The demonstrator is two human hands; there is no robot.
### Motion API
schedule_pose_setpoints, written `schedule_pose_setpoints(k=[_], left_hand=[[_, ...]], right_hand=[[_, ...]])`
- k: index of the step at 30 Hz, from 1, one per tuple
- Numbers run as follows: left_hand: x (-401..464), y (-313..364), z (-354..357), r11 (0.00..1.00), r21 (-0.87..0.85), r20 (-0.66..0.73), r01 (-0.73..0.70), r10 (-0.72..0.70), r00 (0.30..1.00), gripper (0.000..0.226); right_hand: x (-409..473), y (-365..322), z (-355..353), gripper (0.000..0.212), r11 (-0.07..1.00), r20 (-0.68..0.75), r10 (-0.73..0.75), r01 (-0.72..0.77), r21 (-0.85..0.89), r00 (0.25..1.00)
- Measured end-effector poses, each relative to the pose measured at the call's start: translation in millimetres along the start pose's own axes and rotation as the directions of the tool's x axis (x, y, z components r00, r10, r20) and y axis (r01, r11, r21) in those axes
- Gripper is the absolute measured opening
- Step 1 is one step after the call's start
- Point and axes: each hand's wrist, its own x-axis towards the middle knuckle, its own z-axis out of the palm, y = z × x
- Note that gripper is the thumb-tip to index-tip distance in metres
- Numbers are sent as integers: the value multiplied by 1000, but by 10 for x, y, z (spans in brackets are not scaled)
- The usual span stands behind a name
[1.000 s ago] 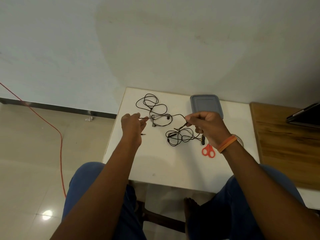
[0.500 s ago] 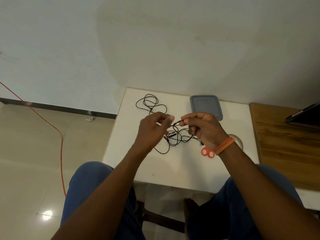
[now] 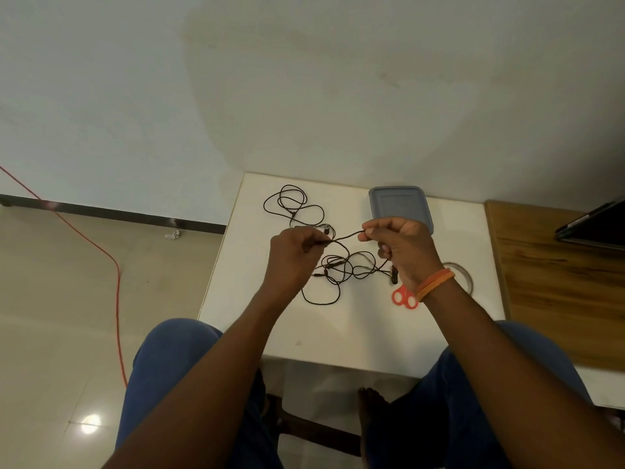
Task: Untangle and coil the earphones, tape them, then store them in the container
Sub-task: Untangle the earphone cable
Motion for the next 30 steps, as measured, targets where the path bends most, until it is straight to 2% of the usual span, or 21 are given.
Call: schedule_pose_setpoints(k=[5,8,11,14,16,18,20,23,25,26,28,30], left_hand=[[24,30,-153,970,-224,178,92,-52,983,13],[-9,85,-210,958,-263,267,114,-41,963,17],[-7,108,-240,959,-262,276,108,-33,961,19],[28,47,-194,999,-45,131,-3,9,991,31],[47,2,-148,979,141,33,-150,147,989,40],[54,-29,-117,919,251,41,-304,304,952,38],[65,-71,-121,881,314,88,-355,345,934,31],[50,-156,-147,864,423,148,-273,231,962,45],[45,-189,-179,916,379,125,-134,93,988,49],[48,-178,-205,955,296,98,-38,9,995,51],[50,-96,-268,982,-12,76,190,-189,979,49],[58,12,-311,844,-376,132,382,-359,924,31]], right_hand=[[-20,27,37,11,937,-9,-158,147,-318,987],[-10,33,18,11,926,-26,-178,158,-341,984],[-2,16,-3,11,927,-36,-182,160,-338,983],[-2,18,-13,11,932,-37,-161,139,-336,986],[1,24,-11,11,929,-32,-139,120,-349,990],[7,30,-5,11,927,-32,-137,117,-355,990],[12,38,3,11,919,-47,-161,133,-370,986],[27,66,-13,11,858,-81,-257,189,-477,963],[34,59,-36,12,825,-110,-306,206,-526,946],[36,50,-48,13,822,-125,-316,206,-531,940],[34,31,-55,13,825,-145,-316,196,-530,938],[28,28,-44,14,821,-142,-312,191,-538,939]])
